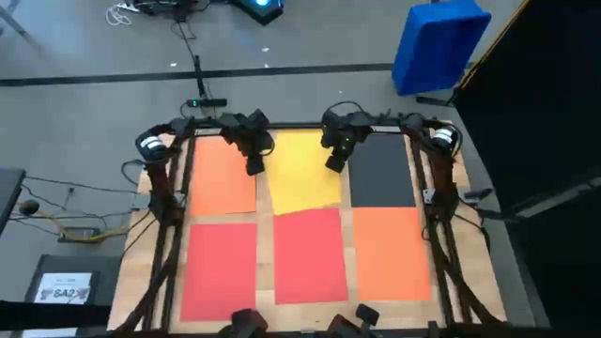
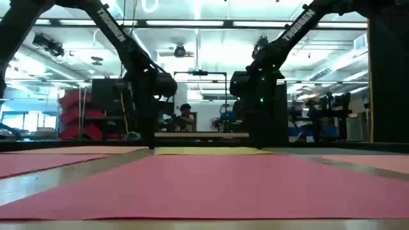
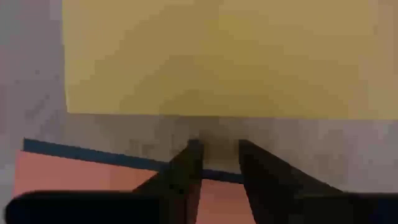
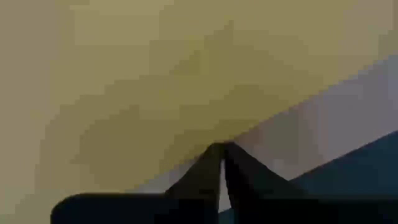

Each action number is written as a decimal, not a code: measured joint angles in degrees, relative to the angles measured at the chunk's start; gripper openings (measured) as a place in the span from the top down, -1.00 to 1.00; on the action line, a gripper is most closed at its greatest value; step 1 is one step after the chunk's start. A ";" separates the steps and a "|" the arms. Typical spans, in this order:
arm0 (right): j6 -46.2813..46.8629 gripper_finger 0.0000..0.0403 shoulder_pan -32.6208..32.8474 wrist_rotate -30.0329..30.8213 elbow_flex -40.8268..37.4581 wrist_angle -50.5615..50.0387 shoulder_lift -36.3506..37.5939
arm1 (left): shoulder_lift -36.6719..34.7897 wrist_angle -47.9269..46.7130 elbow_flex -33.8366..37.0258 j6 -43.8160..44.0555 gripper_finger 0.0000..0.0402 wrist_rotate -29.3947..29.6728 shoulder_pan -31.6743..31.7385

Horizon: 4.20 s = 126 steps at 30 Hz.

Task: Organize paper
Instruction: Stack the yellow paper on top of the yellow paper

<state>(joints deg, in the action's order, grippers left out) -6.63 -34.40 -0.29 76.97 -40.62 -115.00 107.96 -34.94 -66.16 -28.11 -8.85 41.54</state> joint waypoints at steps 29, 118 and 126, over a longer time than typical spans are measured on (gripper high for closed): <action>0.09 1.00 0.51 -1.44 -0.07 4.61 -0.20 | 4.80 3.33 -6.97 -3.38 0.56 -0.30 -0.72; -9.34 1.00 2.59 -11.28 -1.23 10.16 -0.09 | 1.16 10.39 -1.11 -0.16 1.00 -7.59 -5.55; -9.31 1.00 3.67 -11.35 -1.25 10.42 -0.09 | 1.16 10.98 -1.11 0.19 1.00 -7.33 -3.47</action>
<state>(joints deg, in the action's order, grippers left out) -15.94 -30.74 -11.64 75.72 -30.20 -115.09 109.12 -23.96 -67.26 -27.92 -16.19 38.07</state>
